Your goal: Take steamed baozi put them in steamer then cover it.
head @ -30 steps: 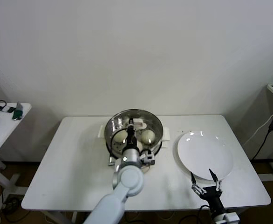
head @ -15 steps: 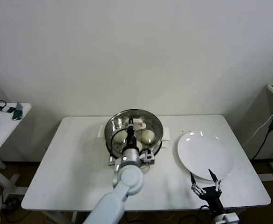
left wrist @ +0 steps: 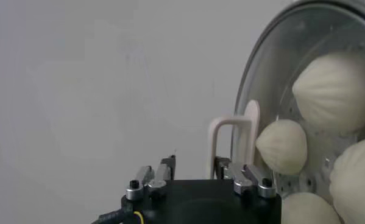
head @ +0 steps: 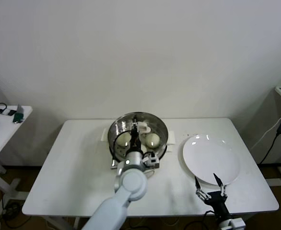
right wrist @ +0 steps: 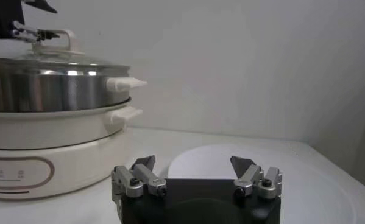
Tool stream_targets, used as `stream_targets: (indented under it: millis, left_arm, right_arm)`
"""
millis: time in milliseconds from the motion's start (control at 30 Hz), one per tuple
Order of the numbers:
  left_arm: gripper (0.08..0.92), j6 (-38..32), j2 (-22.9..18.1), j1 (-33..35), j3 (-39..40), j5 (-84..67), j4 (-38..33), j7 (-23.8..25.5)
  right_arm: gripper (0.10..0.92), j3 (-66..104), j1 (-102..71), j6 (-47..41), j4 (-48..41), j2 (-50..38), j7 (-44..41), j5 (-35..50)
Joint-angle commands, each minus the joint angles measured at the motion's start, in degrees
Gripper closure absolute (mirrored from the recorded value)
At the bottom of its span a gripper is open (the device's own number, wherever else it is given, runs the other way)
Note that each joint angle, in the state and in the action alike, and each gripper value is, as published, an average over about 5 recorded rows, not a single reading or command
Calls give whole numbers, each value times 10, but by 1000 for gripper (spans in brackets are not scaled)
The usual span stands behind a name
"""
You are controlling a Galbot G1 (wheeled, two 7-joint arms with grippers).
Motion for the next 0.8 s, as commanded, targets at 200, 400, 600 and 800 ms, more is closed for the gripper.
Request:
stream_targets:
  millis: [200, 400, 600, 800]
  left_arm:
    - [346, 14, 58, 15, 9, -80, -86, 20]
    - [197, -36, 117, 47, -21, -225, -155, -53]
    - [177, -195, 142, 126, -152, -535, -207, -190]
    - [177, -291, 125, 252, -321, -773, -233, -231]
  right_arm:
    - [203, -5, 3, -11, 0, -5, -5, -2]
    - [203, -9, 6, -15, 8, -4, 18, 10]
    - [203, -10, 5, -14, 25, -14, 37, 28]
    - [203, -13, 8, -8, 28, -15, 38, 28]
